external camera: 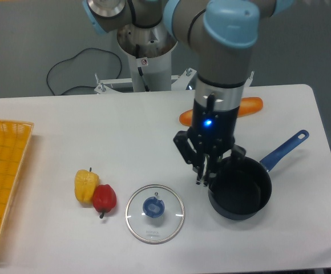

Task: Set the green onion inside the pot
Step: 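Carry the green onion over the black saucepan and lower it, then lower the gripper into the saucepan and open to release the onion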

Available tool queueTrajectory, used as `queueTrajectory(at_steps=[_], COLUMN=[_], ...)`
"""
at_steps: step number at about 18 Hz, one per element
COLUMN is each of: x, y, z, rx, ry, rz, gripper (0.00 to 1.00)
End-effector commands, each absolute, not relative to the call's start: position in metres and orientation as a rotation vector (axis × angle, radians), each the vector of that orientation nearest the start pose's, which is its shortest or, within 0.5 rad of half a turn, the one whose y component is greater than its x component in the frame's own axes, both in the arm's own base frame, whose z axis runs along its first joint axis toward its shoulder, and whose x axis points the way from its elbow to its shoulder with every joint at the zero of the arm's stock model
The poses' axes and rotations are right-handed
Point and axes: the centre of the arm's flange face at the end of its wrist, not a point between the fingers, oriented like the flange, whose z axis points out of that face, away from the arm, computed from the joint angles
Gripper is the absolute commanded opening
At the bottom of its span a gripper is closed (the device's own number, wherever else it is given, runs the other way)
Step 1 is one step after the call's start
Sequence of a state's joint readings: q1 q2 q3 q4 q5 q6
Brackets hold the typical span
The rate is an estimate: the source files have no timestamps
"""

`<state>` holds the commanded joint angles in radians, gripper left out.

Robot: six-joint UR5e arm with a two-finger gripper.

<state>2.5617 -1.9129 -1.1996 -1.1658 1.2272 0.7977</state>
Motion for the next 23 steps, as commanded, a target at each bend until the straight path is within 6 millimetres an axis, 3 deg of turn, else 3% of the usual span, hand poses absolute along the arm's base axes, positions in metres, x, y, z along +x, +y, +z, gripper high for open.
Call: queueTrajectory(at_steps=[15,23], x=[-0.507,-0.515], y=[0.472,0.475], z=[0.524,0.511], rx=[-2.524,-2.519], ry=[-0.281,-0.287], rz=[0.273,0.281], gripper=[0.13,0.14])
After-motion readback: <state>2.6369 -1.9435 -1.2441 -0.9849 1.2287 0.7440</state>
